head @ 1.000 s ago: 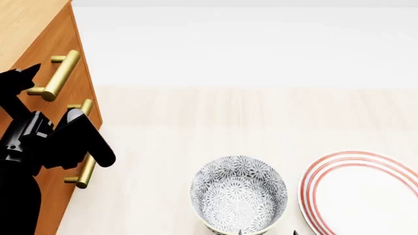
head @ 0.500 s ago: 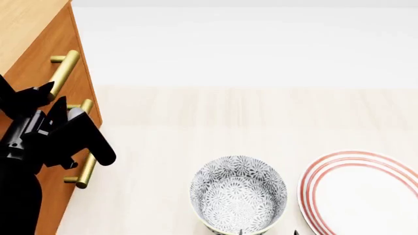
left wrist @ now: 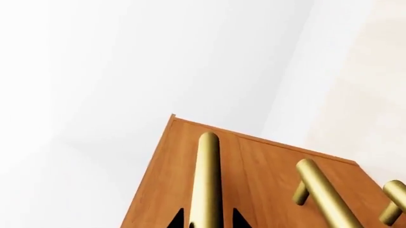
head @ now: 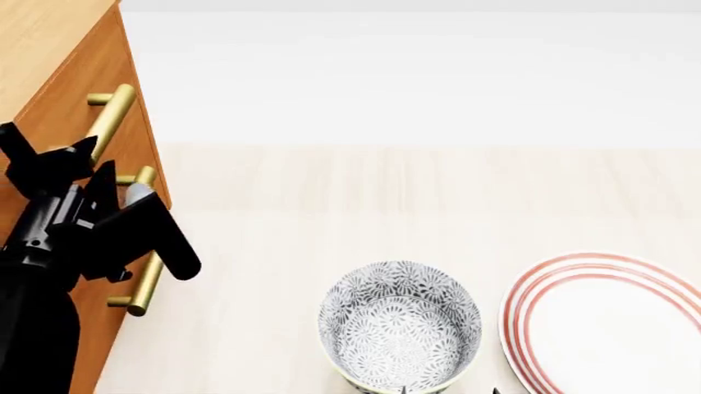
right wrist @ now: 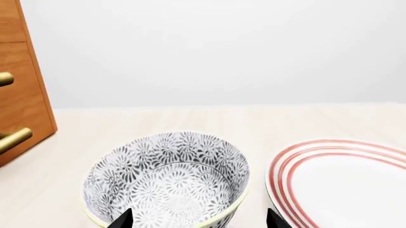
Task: Open the top drawer of the cabinet.
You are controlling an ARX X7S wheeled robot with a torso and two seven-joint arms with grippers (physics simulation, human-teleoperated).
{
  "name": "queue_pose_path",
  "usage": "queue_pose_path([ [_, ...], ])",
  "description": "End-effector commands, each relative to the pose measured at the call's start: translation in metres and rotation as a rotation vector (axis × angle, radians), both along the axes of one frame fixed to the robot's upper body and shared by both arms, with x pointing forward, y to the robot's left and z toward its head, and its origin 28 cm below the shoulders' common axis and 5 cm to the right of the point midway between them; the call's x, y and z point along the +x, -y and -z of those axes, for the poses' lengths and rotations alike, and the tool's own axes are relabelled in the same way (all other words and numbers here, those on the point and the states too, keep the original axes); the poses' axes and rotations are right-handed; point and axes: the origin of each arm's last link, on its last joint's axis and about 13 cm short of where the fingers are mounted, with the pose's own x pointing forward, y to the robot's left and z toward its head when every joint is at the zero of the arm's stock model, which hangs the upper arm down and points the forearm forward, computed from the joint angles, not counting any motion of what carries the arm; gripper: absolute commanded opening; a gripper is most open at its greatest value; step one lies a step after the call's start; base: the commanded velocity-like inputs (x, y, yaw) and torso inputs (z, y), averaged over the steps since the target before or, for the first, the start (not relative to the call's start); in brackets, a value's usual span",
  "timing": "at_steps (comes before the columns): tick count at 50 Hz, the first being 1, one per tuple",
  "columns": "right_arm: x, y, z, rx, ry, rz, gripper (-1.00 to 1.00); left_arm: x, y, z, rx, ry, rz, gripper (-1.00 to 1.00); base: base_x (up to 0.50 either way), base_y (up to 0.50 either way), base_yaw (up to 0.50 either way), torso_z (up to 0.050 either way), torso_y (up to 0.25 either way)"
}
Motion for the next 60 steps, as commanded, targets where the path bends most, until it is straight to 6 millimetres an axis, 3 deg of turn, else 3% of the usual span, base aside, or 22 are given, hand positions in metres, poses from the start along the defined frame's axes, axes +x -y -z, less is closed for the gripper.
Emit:
queue_pose_path([
  [1,0.000,-0.001,-0.001,0.002,0.007,-0.012,1.00,0.009,0.013,-0.008,-0.008,-0.004,0.014,-1.00,0.00,0.00,0.00,0.000,0.000],
  [60,-0.001,-0.001,-0.001,0.006,0.001,-0.034,1.00,0.007,0.081,-0.018,0.064,0.016,0.219,-1.00,0.00,0.00,0.00,0.000,0.000],
])
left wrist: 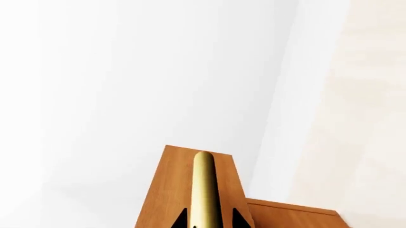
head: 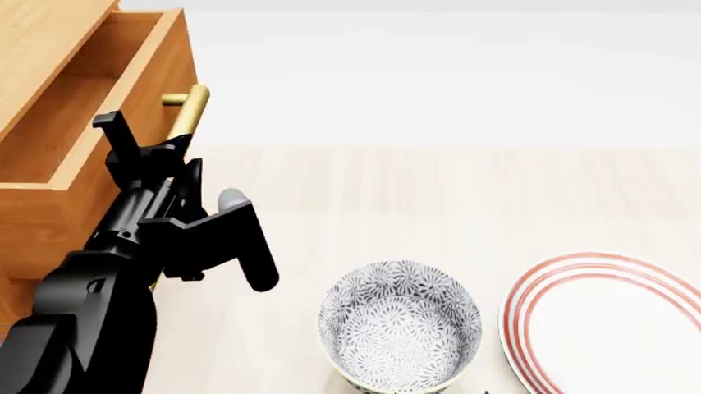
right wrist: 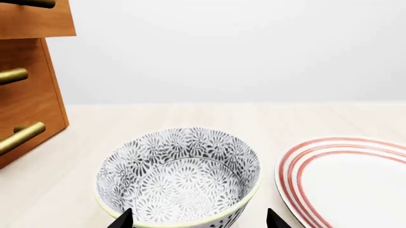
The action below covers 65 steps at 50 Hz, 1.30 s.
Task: Open the top drawer of the cabinet.
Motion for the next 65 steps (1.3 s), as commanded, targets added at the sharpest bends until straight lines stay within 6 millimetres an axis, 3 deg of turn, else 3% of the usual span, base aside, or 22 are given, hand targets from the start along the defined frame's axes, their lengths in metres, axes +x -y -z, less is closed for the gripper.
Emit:
queue_pose_path([
  [1,0.003,0.000,-0.003,0.006,0.010,0.001,1.00,-0.003,0.026,-0.011,-0.015,0.040,0.090,-1.00,0.00,0.00,0.00,0.000,0.000],
  [25,0.001,0.000,-0.002,0.002,0.009,-0.014,1.00,-0.011,0.055,-0.015,-0.021,0.056,0.192,-1.00,-0.01,0.00,0.00,0.000,0.004],
  [32,0.001,0.000,-0.001,0.002,0.006,-0.017,1.00,-0.012,0.056,-0.016,-0.026,0.059,0.196,-1.00,-0.01,0.00,0.00,0.000,0.005],
  [33,0.002,0.000,-0.001,0.003,0.005,-0.017,1.00,-0.010,0.055,-0.016,-0.043,0.071,0.183,1.00,0.00,0.00,0.00,0.000,0.010],
  [44,0.002,-0.001,-0.001,0.003,-0.001,-0.020,1.00,-0.018,0.059,-0.024,-0.111,0.101,0.233,1.00,0.00,0.00,0.00,0.000,0.000],
  [54,0.001,-0.001,0.000,0.002,-0.003,-0.023,1.00,-0.041,0.075,-0.044,-0.459,0.089,0.370,1.00,0.00,0.00,0.00,0.000,0.000],
  [65,0.001,-0.001,0.000,0.001,-0.007,-0.024,1.00,-0.046,0.071,-0.077,-0.795,0.083,0.349,1.00,0.00,0.00,0.00,0.000,0.000],
])
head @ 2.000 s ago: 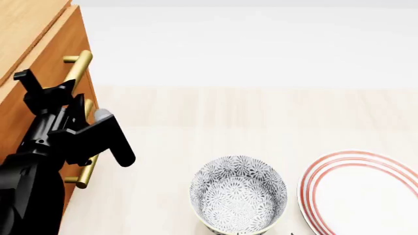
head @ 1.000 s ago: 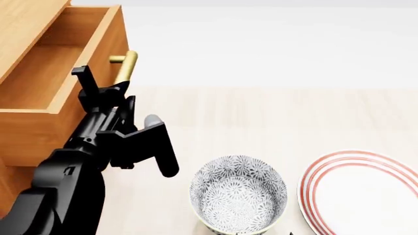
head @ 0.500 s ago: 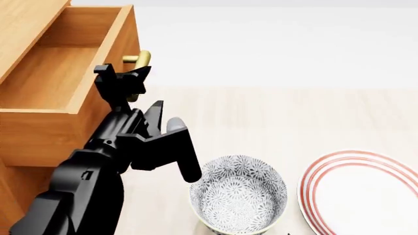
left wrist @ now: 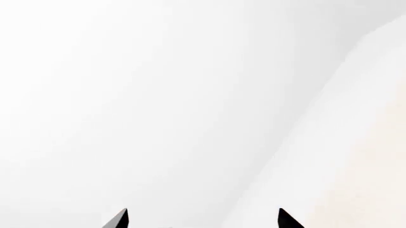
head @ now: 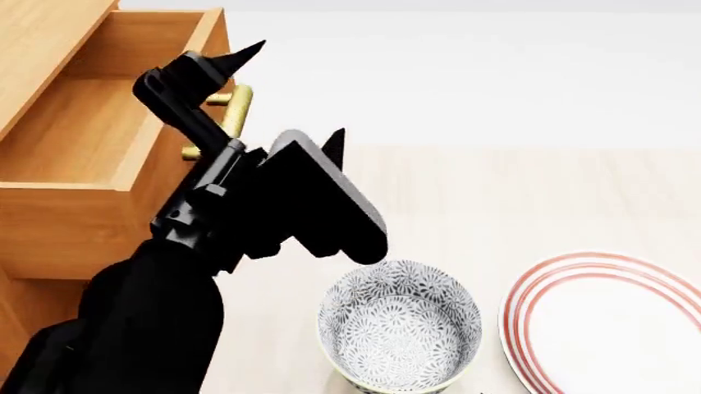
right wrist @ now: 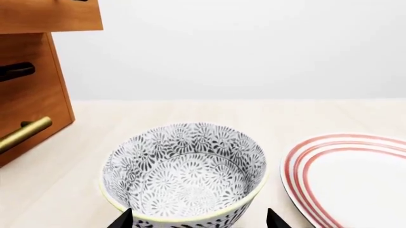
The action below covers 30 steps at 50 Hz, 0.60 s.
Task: Open the top drawer of the cabinet.
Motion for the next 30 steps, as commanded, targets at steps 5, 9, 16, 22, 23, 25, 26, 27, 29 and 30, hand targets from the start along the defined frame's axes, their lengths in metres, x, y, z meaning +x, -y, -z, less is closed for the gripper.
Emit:
queue_pose_path([
  [5,0.002,0.000,-0.001,0.001,0.005,0.002,1.00,-0.004,-0.008,-0.036,-0.406,-0.072,0.011,1.00,0.00,0.00,0.00,0.000,0.000],
  [9,0.002,-0.001,-0.001,0.001,0.001,0.006,1.00,0.000,-0.016,-0.045,-0.494,-0.096,-0.019,1.00,0.00,0.00,0.00,0.000,0.000],
  [16,0.003,0.000,-0.002,0.001,0.001,0.013,1.00,0.012,-0.022,-0.042,-0.492,-0.107,-0.059,1.00,0.00,0.00,0.00,0.000,0.000],
  [22,0.003,0.000,-0.001,0.000,-0.001,0.013,1.00,0.019,-0.029,-0.047,-0.566,-0.130,-0.086,1.00,0.00,0.00,0.00,0.000,0.000],
  [23,0.003,0.000,-0.001,0.000,-0.001,0.013,1.00,0.021,-0.031,-0.048,-0.569,-0.124,-0.098,1.00,0.00,0.00,0.00,0.000,0.000],
  [25,0.004,0.000,-0.001,0.000,-0.001,0.012,1.00,0.023,-0.035,-0.051,-0.573,-0.119,-0.114,1.00,0.00,0.00,0.00,0.000,0.000],
  [26,0.004,0.000,-0.001,0.000,-0.002,0.011,1.00,0.024,-0.036,-0.052,-0.574,-0.116,-0.118,1.00,0.00,0.00,0.00,0.000,0.000],
  [27,0.003,0.000,-0.001,-0.001,-0.002,0.011,1.00,0.026,-0.038,-0.053,-0.590,-0.119,-0.127,1.00,0.00,0.00,0.00,0.000,0.000],
  [29,0.004,0.000,-0.001,-0.001,-0.003,0.011,1.00,0.028,-0.040,-0.054,-0.595,-0.115,-0.136,1.00,0.00,0.00,0.00,0.000,0.000],
  [30,0.004,0.000,-0.001,-0.001,-0.004,0.011,1.00,0.029,-0.041,-0.055,-0.599,-0.114,-0.140,1.00,0.00,0.00,0.00,0.000,0.000],
])
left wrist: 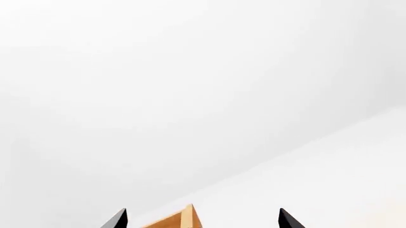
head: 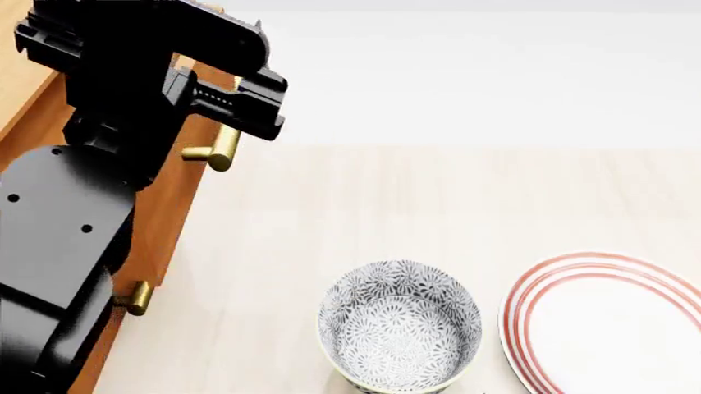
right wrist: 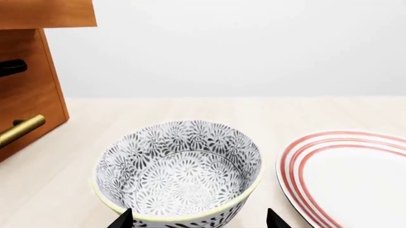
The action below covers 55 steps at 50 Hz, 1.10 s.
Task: Open the top drawer of the cabinet.
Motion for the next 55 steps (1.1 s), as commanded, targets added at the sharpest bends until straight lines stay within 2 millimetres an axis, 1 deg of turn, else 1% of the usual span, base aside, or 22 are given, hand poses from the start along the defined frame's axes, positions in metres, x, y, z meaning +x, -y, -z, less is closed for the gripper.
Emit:
queue_pose_path([
  [1,0.002,-0.001,-0.001,0.002,0.007,-0.003,1.00,0.013,-0.014,-0.011,-0.104,-0.016,-0.050,1.00,0.00,0.00,0.00,0.000,0.000],
  [11,0.001,-0.001,-0.001,-0.001,0.005,-0.006,1.00,0.027,-0.025,-0.013,-0.119,-0.055,-0.111,1.00,0.00,0.00,0.00,0.000,0.000],
  [14,0.001,-0.001,-0.001,-0.001,0.005,-0.007,1.00,0.029,-0.026,-0.011,-0.107,-0.080,-0.121,1.00,0.00,0.00,0.00,0.000,0.000],
  [15,0.001,-0.001,0.000,-0.001,0.003,-0.007,1.00,0.029,-0.026,-0.011,-0.148,-0.109,-0.110,1.00,0.00,0.00,0.00,0.000,0.000],
  [17,0.001,-0.001,0.000,-0.001,0.003,-0.007,1.00,0.029,-0.026,-0.013,-0.170,-0.121,-0.103,1.00,0.00,0.00,0.00,0.000,0.000],
  [26,0.002,-0.002,0.002,-0.003,0.001,-0.008,1.00,0.032,-0.025,-0.020,-0.217,-0.169,-0.118,1.00,0.00,0.00,0.00,0.000,0.000],
  [28,0.002,-0.002,0.003,-0.004,0.000,-0.008,1.00,0.032,-0.025,-0.021,-0.272,-0.187,-0.102,1.00,0.00,0.00,0.00,0.000,0.000],
  [41,0.000,-0.002,0.001,-0.004,0.000,-0.010,1.00,0.033,-0.023,-0.031,-0.451,-0.262,-0.065,1.00,0.00,0.00,0.00,0.000,0.000],
  [46,0.000,-0.001,0.001,-0.003,-0.001,-0.010,1.00,0.033,-0.022,-0.036,-0.560,-0.305,-0.040,1.00,0.00,0.00,0.00,0.000,0.000],
  [55,0.001,-0.001,0.000,-0.002,-0.002,-0.009,1.00,0.035,-0.023,-0.041,-0.658,-0.330,-0.053,1.00,0.00,0.00,0.00,0.000,0.000],
])
